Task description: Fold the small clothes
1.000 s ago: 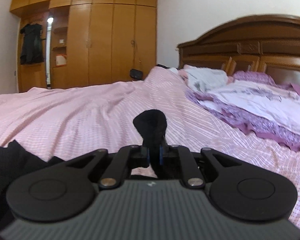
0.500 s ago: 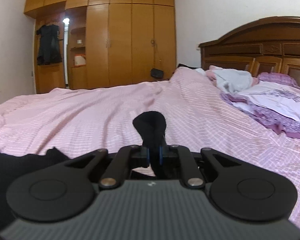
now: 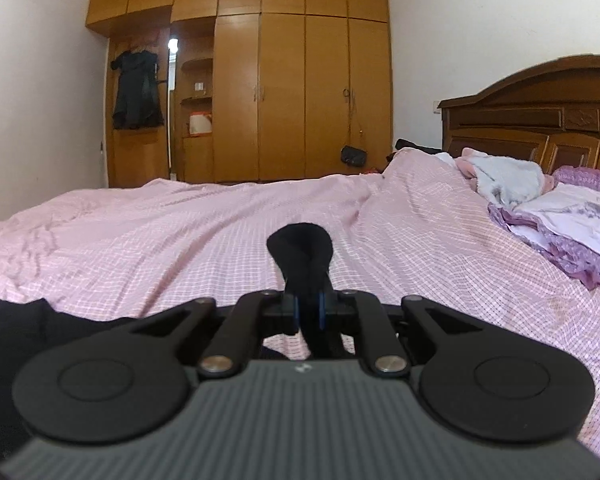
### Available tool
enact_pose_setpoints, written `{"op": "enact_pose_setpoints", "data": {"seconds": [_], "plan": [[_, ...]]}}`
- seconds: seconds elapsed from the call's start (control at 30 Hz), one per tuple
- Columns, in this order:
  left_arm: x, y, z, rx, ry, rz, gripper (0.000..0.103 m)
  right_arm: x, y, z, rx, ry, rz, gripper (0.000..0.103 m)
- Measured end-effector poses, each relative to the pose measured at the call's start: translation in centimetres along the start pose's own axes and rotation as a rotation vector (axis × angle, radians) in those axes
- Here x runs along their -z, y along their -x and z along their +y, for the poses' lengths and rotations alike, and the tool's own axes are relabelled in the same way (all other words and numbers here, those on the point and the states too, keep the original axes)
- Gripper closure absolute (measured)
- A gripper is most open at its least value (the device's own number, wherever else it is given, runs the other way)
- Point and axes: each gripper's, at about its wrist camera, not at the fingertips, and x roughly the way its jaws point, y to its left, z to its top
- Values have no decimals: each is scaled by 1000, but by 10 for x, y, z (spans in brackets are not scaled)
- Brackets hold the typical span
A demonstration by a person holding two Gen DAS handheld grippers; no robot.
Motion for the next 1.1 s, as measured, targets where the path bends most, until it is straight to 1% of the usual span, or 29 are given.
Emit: {"op": "enact_pose_setpoints", "data": {"seconds": [0.13,0.2,0.27,0.37,0.43,0.6,0.8,0.97,1.1], "plan": [[-10,1,5,21,-10,1,6,-11,3,24,-13,50,-3,92],[-15,3,9,14,-21,-14,4,-20,5,38,-7,81,-10,92],[-18,4,15,3,-11,-25,3,-28,7,51,-7,112,-18,92],[-20,1,25,6,37,-6,3,-41,11,69,-11,152,-35,92],[-19,-2,29,15,50,19,3,-52,15,79,-15,160,-45,92],[-18,-5,34,10,52,46,3,-76,22,95,-13,161,-75,92],[-23,6,33,12,46,7,3,-99,33,116,-27,210,-112,92],[-23,4,34,-15,29,9,3,-121,46,130,-56,230,-154,92],[-24,6,39,-17,61,9,3,-126,50,144,-82,252,-159,92]]}}
